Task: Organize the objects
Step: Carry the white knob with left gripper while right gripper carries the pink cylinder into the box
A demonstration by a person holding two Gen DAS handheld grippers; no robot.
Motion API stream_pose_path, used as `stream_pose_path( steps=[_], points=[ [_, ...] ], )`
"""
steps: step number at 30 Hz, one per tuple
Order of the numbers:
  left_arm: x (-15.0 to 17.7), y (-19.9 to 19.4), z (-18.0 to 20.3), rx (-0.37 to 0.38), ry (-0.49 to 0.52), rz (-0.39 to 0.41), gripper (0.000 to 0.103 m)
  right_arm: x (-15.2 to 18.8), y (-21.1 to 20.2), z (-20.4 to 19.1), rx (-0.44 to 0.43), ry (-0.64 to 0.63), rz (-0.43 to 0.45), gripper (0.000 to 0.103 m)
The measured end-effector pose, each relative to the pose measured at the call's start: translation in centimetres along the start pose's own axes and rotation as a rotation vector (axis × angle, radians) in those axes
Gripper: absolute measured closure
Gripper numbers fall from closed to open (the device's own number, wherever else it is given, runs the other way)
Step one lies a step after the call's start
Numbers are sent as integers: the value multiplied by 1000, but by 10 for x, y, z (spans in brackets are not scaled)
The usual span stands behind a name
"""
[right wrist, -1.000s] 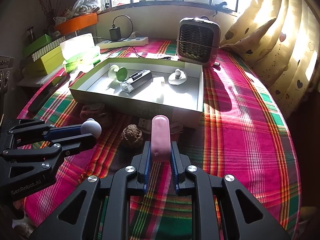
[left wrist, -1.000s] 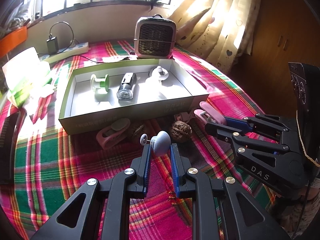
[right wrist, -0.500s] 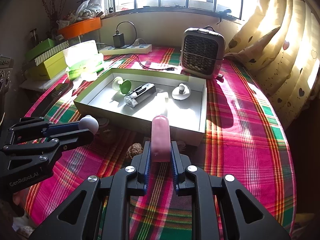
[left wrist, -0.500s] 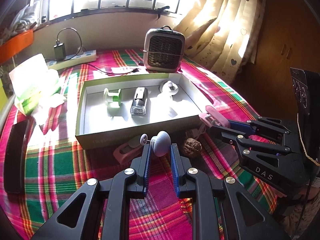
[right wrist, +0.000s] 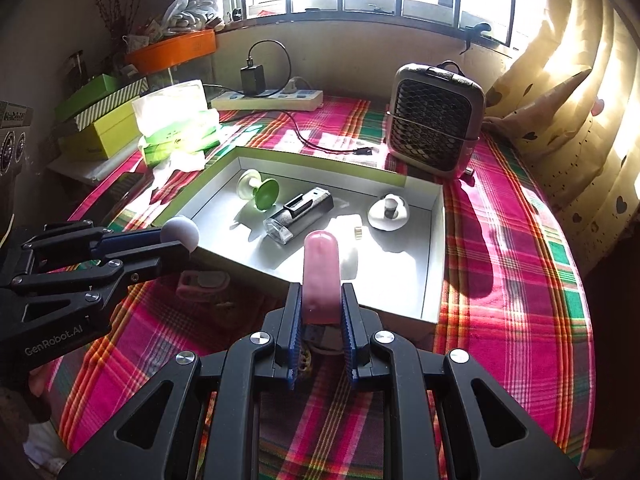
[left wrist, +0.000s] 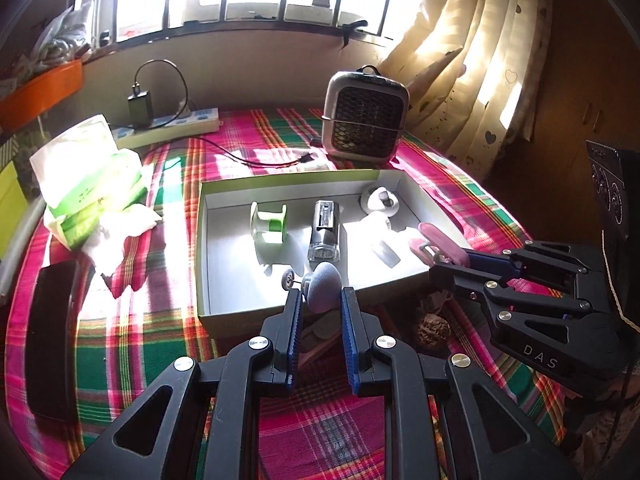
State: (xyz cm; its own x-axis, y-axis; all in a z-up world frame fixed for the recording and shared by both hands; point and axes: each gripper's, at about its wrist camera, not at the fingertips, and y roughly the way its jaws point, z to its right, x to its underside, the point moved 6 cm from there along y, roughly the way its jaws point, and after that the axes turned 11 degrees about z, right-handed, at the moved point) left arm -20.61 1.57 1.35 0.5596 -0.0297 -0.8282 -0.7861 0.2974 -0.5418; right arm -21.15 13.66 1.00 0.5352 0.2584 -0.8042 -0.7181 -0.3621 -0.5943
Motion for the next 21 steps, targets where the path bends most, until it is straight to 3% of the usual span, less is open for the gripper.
stream_pose_path(
  steps=[21],
  points=[
    [-13, 37, -27, -32, -21, -31, 86, -11, 48, 1, -17, -6, -73, 84]
  ],
)
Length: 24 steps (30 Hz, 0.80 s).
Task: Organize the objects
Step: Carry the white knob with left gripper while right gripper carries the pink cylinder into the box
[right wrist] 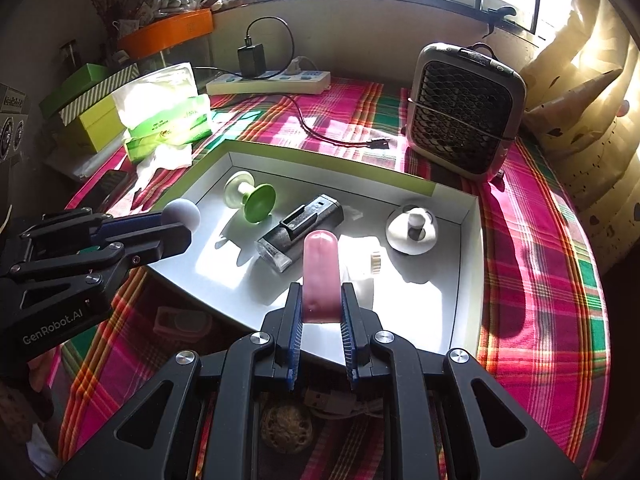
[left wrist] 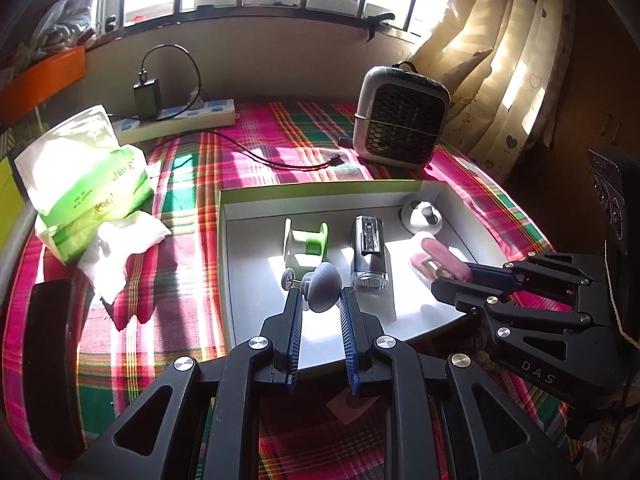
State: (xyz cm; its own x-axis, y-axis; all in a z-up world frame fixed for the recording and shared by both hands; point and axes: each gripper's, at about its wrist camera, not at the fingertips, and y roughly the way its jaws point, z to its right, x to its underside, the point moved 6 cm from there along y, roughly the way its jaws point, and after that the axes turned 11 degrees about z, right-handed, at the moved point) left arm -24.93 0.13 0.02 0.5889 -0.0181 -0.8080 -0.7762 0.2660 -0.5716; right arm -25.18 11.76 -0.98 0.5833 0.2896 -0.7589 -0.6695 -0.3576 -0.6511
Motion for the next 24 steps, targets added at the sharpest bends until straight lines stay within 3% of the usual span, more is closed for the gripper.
stream_pose_path(
  steps=[24],
  points=[
    [6, 36, -10, -30, 10, -81, 86, 0, 28, 1, 0, -28, -58, 84]
  ],
)
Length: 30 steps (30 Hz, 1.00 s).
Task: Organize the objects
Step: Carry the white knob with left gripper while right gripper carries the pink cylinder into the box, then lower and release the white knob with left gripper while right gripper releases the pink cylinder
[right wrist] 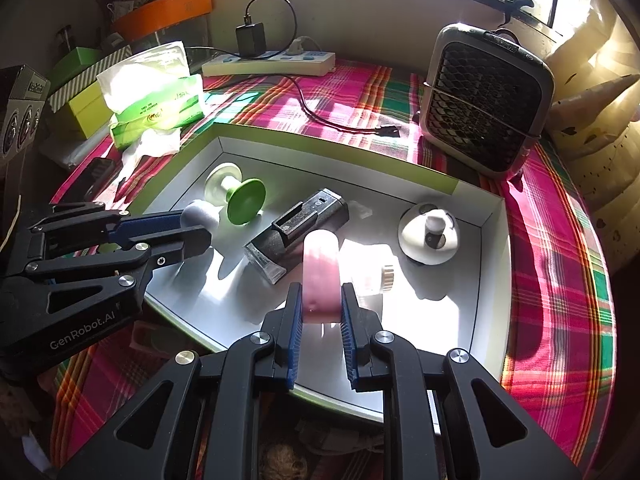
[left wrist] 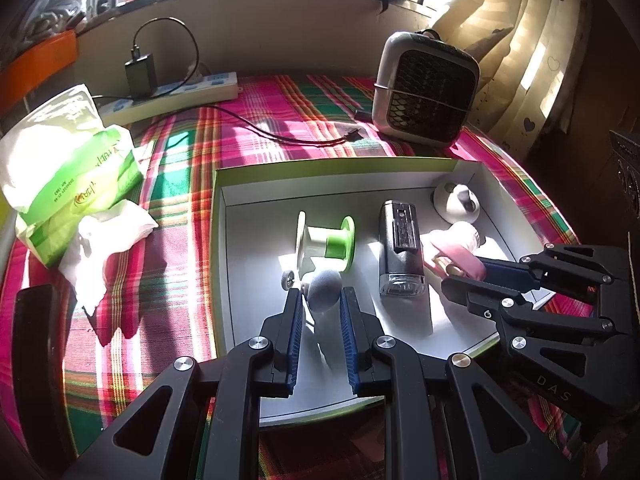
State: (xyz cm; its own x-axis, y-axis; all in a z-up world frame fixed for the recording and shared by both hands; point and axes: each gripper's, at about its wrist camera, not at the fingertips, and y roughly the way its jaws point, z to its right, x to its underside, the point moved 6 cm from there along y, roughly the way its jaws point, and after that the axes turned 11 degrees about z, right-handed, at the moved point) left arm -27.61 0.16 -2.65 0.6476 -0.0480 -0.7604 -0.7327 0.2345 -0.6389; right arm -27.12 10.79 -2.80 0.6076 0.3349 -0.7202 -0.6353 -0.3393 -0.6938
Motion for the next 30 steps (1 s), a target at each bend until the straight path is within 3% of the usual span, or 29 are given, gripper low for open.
stream_pose_path(
  steps=[30],
  points=[
    [-3, 10, 2, -38, 28, -35, 85, 0, 7, 7, -3, 10, -6, 84]
  ],
)
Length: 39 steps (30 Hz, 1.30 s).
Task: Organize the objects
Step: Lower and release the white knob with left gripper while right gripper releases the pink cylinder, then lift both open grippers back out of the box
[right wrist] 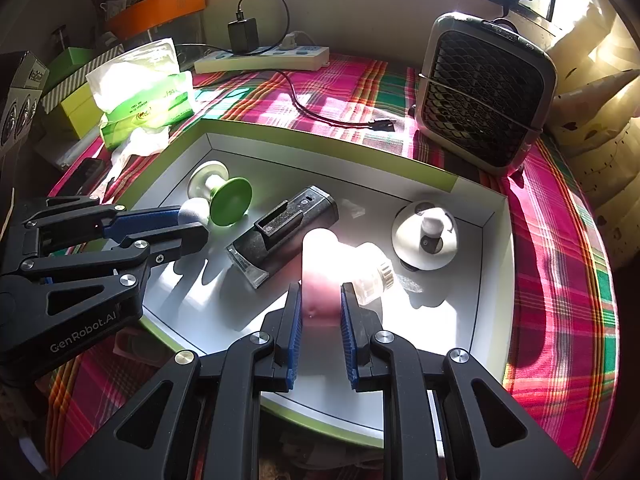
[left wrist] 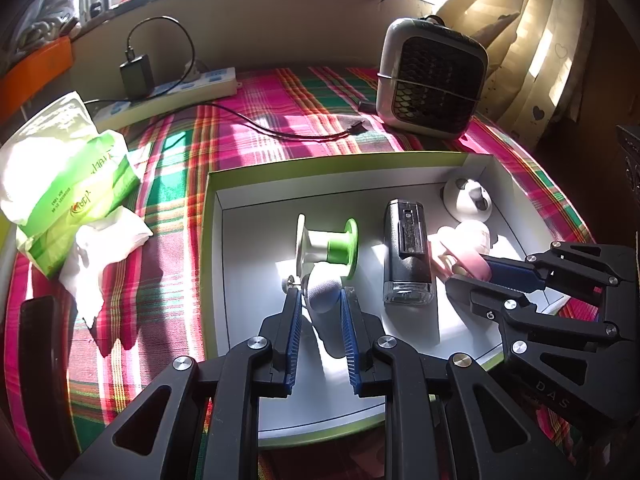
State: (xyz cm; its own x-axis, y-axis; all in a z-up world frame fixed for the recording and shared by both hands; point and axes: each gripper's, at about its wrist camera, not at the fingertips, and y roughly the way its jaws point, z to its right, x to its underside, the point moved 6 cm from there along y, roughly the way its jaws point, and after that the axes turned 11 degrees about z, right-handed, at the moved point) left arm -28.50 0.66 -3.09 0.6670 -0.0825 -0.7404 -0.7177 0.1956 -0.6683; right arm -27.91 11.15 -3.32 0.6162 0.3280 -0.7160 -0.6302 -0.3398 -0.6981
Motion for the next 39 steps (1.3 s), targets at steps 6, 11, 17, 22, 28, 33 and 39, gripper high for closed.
stream_pose_path(
  steps=[6, 11, 17, 22, 28, 33, 39],
  points=[
    [0, 0, 1, 7, -1, -2, 83, 0, 0, 1, 1, 4, -1, 84],
    [0, 0, 2, 12, -3, -2, 80, 0, -1, 1, 3, 9, -1, 84],
    [0, -1, 3, 17, -7, -2, 77, 0, -2, 2, 8, 15, 1, 82],
    [0, -2, 4, 25, -17, -2, 72, 0, -3, 3, 10, 20, 2, 76],
    [0, -5, 3, 20, -24, -2, 68, 0, -6, 3, 9, 32, 5, 75],
    [0, -10, 2, 5, -19, 6, 67, 0, -12, 3, 6, 37, 15, 70],
    [0, -17, 3, -3, -14, 20, 67, 1, -18, 2, 12, 50, 28, 69]
  ],
)
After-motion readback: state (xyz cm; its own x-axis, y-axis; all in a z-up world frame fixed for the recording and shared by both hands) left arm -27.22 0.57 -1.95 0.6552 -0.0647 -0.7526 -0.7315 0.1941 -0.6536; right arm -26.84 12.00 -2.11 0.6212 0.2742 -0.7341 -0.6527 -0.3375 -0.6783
